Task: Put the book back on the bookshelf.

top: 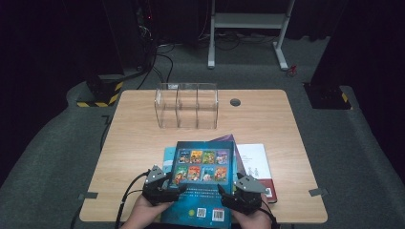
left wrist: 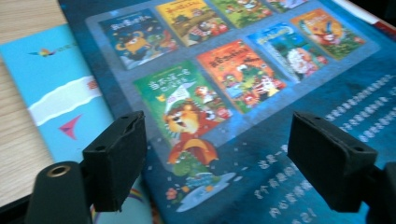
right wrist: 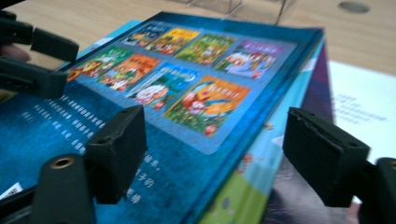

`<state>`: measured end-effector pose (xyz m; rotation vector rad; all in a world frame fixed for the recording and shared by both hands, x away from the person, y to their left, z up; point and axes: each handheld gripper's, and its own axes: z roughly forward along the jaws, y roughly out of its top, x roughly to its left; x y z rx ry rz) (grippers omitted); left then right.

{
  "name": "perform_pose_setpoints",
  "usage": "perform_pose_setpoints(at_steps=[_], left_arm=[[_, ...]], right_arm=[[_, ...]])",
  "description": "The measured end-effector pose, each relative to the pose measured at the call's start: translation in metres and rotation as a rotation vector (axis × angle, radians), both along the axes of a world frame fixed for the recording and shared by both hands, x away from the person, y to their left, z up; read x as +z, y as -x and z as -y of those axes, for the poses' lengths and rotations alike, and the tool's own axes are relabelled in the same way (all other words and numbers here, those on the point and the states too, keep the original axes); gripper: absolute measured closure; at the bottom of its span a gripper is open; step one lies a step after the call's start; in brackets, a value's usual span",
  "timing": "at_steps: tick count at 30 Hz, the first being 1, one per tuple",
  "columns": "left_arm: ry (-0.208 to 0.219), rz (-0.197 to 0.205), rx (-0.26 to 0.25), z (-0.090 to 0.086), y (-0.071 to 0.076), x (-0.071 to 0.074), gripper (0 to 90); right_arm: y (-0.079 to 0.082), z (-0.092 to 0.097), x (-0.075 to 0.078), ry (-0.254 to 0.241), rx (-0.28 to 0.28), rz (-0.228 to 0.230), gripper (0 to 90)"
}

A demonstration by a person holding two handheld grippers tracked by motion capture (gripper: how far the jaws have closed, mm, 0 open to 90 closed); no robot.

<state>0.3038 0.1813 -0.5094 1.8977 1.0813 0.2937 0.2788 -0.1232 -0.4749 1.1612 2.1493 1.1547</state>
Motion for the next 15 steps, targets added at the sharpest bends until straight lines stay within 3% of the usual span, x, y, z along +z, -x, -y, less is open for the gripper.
perform_pose_setpoints(at_steps=[2,4,6,15], left_arm=[[-0.010,-0.005,0.013,-0.0018,-0.0020,-0.0010,16.5],[-0.007,-0.051,0.016,-0.0020,-0.0055,-0.0053,15.5],[0.005,-0.048,0.017,-0.0034,-0.0056,-0.0059,15.1],[0.011,-0.053,0.029,-0.0008,-0.0045,-0.0062,13.8]], right_arm=[[-0.0012,-0.0018,-0.0020,-0.001,0.000,-0.021,16.8],[-0.0035,-0.0020,-0.0041,-0.009,0.006,-0.045,15.6],[-0.0047,-0.0026,-0.0059,-0.031,0.007,-0.072,14.8],[-0.0035,-0.0078,-0.0070,-0.023,0.015,-0.073,13.3]])
